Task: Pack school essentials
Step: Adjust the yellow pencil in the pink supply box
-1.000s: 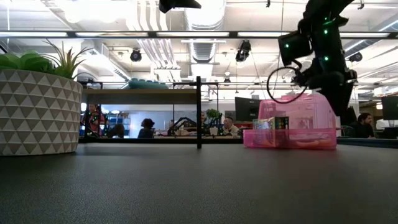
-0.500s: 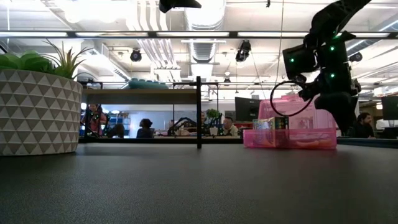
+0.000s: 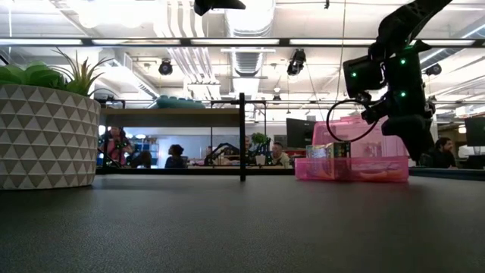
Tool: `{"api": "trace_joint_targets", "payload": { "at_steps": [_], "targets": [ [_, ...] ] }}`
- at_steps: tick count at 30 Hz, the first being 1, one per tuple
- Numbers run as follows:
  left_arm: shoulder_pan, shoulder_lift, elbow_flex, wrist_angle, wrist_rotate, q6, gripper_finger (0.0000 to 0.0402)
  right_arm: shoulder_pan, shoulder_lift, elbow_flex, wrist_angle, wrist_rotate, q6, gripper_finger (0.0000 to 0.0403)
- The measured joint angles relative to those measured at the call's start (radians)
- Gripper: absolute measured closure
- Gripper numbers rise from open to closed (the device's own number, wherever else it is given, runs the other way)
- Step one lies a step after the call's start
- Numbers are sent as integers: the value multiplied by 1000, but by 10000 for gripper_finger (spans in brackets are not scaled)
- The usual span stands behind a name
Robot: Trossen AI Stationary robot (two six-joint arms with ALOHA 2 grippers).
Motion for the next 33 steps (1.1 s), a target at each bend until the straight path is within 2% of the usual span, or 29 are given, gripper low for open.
{"api": "trace_joint_targets", "payload": {
  "at_steps": [6, 15, 22, 33],
  "targets": [
    [0, 0, 0, 0, 0, 0, 197, 0, 0, 0, 0, 0, 0, 350],
    [0, 0, 0, -1, 0, 1, 197, 0, -1, 0, 0, 0, 0, 382],
    [0, 0, -1, -2, 0, 2, 197, 0, -2, 18, -3, -19, 0, 394],
    [0, 0, -2, -7, 0, 2, 197, 24, -9, 108, -8, -160, 1, 394]
  ]
}}
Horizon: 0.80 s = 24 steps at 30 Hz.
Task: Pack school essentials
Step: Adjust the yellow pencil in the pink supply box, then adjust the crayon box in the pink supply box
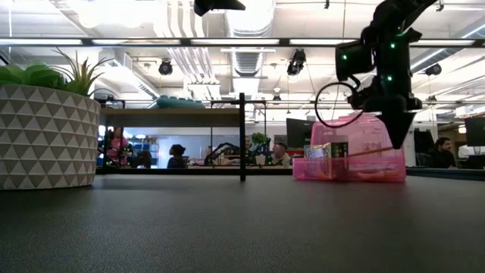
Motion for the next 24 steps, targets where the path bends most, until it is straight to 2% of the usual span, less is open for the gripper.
{"api": "trace_joint_targets", "payload": {
  "at_steps": [6, 18, 24],
  "targets": [
    [0, 0, -3, 0, 0, 0, 197, 49, 0, 25, -2, -34, 19, 394],
    [0, 0, -10, 2, 0, 0, 197, 99, 3, -3, 2, -26, 37, 393],
    [0, 0, -10, 6, 0, 0, 197, 99, 4, -3, 5, 20, 67, 360]
  ]
}}
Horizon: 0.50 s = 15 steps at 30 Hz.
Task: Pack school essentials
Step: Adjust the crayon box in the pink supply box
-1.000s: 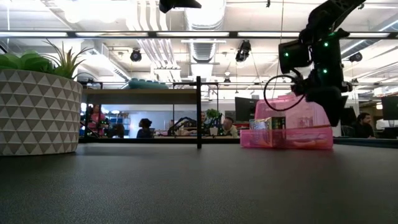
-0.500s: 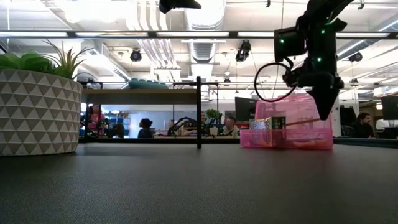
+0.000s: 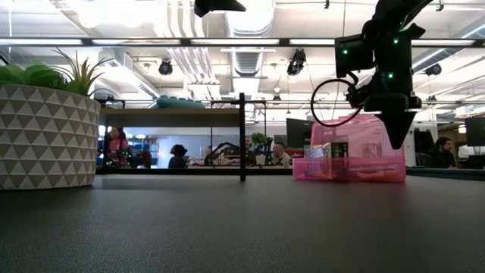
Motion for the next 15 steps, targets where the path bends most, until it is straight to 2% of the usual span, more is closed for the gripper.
{"api": "trace_joint_targets", "payload": {
  "at_steps": [5, 8, 11, 15],
  "targets": [
    [0, 0, 0, 0, 0, 0, 197, 0, 0, 3, -16, -2, 37, 303],
    [0, 0, 0, 0, 0, 0, 197, 0, 1, 54, -73, -4, 41, 279],
    [0, 0, 0, 0, 0, 1, 197, 3, -4, 126, -55, -52, 68, 268],
    [0, 0, 0, 0, 0, 1, 197, 21, -3, 189, 103, -108, 83, 271]
  ]
}}
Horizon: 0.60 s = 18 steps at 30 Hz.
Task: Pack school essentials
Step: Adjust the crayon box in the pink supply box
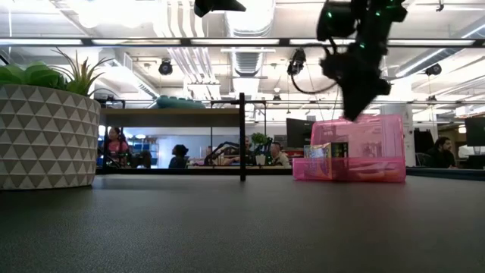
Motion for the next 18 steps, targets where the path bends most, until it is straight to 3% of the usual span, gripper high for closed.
{"api": "trace_joint_targets", "payload": {
  "at_steps": [7, 18],
  "targets": [
    [0, 0, 0, -7, 0, 0, 197, 1, 46, -10, 245, -111, 26, 298],
    [0, 0, -1, -40, 0, 9, 197, -8, 157, -21, 254, -107, 24, 304]
  ]
}}
